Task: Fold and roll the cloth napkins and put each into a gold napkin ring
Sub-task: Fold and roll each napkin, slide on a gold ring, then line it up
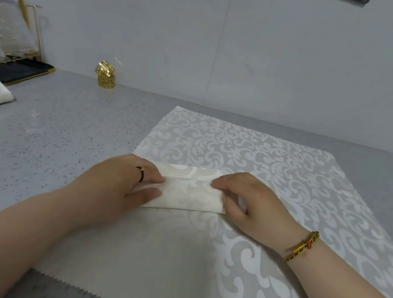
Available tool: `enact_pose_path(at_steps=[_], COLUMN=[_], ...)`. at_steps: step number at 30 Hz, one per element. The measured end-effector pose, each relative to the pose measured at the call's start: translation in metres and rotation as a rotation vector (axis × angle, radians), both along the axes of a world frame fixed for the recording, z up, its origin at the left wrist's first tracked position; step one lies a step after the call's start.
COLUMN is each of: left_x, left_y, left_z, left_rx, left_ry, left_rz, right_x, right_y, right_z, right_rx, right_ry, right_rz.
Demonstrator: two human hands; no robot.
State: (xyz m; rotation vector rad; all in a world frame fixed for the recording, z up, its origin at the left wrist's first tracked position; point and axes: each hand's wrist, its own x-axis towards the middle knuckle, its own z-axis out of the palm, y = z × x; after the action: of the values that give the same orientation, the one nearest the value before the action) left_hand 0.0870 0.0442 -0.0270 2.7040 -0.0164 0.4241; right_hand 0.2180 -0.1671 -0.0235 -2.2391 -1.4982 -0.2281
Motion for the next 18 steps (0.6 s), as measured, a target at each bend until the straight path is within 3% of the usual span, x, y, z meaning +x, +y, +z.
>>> enact_pose_path(at_steps=[3, 8, 14, 18], left_x=[0.000, 0.002, -0.002, 0.004], left_y=[0.002, 0.000, 0.001, 0.001], left_z=[-0.003, -0.002, 0.000, -0.001], left_rx=[0.046, 0.101, -0.356, -0.479], left_ry=[0.122, -0.009, 0.064, 0.055], left_rz=[0.020, 0.106, 0.139, 0.125], right_x=[-0.003, -0.003, -0.008, -0.008], right_y=[-0.003, 0.000, -0.007, -0.003], right_z=[0.005, 0.005, 0.014, 0.013], right_rx=[-0.128, -0.102, -0.023, -0.005], right_ry=[0.053, -0.019, 0.408, 0.518], right_rz=[0.011, -0.027, -0.082, -0.111])
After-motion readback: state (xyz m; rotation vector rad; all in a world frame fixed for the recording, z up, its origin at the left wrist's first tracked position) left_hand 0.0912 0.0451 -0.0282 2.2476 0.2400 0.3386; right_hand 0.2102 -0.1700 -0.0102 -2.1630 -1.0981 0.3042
